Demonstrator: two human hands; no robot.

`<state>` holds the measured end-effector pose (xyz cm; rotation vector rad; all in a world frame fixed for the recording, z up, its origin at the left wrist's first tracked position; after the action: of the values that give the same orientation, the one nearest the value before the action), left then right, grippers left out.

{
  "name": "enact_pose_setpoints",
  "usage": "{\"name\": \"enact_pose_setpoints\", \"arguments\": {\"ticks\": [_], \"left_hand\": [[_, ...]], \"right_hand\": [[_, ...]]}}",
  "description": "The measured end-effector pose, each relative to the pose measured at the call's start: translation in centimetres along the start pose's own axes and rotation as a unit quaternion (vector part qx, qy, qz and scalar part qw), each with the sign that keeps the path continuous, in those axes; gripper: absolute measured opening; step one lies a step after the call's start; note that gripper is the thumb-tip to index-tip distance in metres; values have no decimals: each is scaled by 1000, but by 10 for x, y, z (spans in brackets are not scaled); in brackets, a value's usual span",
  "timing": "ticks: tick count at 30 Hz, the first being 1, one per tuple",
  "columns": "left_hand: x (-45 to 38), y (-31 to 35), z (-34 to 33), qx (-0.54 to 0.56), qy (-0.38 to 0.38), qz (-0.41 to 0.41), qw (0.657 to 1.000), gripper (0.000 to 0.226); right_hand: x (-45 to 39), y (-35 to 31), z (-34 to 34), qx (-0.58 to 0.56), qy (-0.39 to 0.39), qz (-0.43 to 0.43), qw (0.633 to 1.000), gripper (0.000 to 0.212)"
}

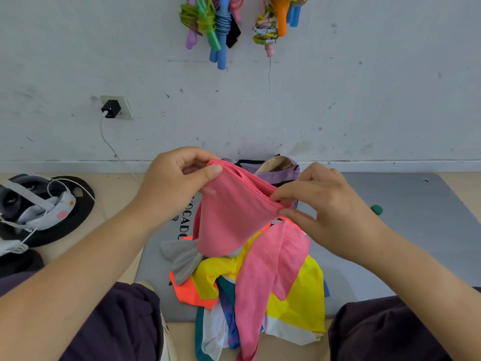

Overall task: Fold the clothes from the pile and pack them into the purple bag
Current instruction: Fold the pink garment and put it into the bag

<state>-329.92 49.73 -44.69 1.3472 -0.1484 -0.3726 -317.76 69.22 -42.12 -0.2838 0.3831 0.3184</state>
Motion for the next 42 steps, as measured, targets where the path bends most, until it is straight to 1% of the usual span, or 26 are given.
{"name": "enact_pose_setpoints", "arguments": {"ticks": [2,5,7,10,13,16,18,21,22,24,26,27,30,32,33,35,37,39,40,41,42], "left_hand": [[-1,-2,-2,25,-1,-1,1000,12],[2,-3,-9,24,-21,-1,999,11],[4,-4,-13,15,-24,1,1000,12],[5,-7,-16,-3,-15,11,1000,12],[4,-9,-16,-13,-5,20,1000,10],[3,-10,-13,-15,-4,25,1000,8],[1,-10,-12,-14,-13,30,999,10],[2,-11,-13,29,-31,45,998,13],[2,-10,-15,46,-36,46,997,13],[3,-8,-18,68,-43,39,996,14],[4,-5,-20,66,-50,26,996,16],[5,-4,-20,57,-55,21,997,16],[8,1,-22,18,-83,-1,996,4],[10,3,-23,-28,-100,-19,994,12],[10,3,-23,-49,-102,-28,993,13],[10,4,-22,-69,-85,-43,993,12],[8,4,-20,-67,-69,-47,994,12],[8,5,-21,-64,-75,-55,994,13],[9,6,-22,-54,-84,-56,993,13],[10,6,-24,-44,-94,-57,993,14],[11,7,-26,-38,-104,-59,992,14]], "right_hand": [[-1,-1,0,4,-1,5,1000,20],[-3,0,2,22,-6,5,1000,11],[-2,2,2,25,-32,9,999,4],[-1,1,-1,1,-85,20,996,10],[-1,-1,-2,-39,-108,27,993,4],[0,2,1,-28,-72,24,997,2],[-1,3,7,-36,-31,14,999,4],[-2,6,15,-64,47,5,997,5],[-2,11,17,-77,64,-13,995,5],[-1,24,16,-119,74,-85,987,9],[0,35,12,-153,74,-144,975,11],[0,37,11,-155,72,-156,973,11],[-1,35,9,-138,75,-134,978,14],[-1,33,10,-142,70,-121,980,19],[-1,33,11,-145,63,-122,980,23],[-2,31,11,-135,56,-118,982,28],[-3,25,13,-88,66,-88,990,26],[-3,15,15,-15,93,-37,995,21],[-2,12,15,3,109,-25,994,20],[-1,11,14,0,120,-26,992,24],[-1,11,12,-14,120,-38,992,32]]}}
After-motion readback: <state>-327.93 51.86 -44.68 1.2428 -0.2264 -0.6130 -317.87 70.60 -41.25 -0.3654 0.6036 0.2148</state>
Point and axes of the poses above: each hand's wrist, its own x-axis away from the middle knuckle, its own z-axis out of the back of the hand, y = z × x, the point moved 5 cm from there along -x, towards the middle knuckle, and after that the axes turned 2 degrees about x, right-handed, at the moved point
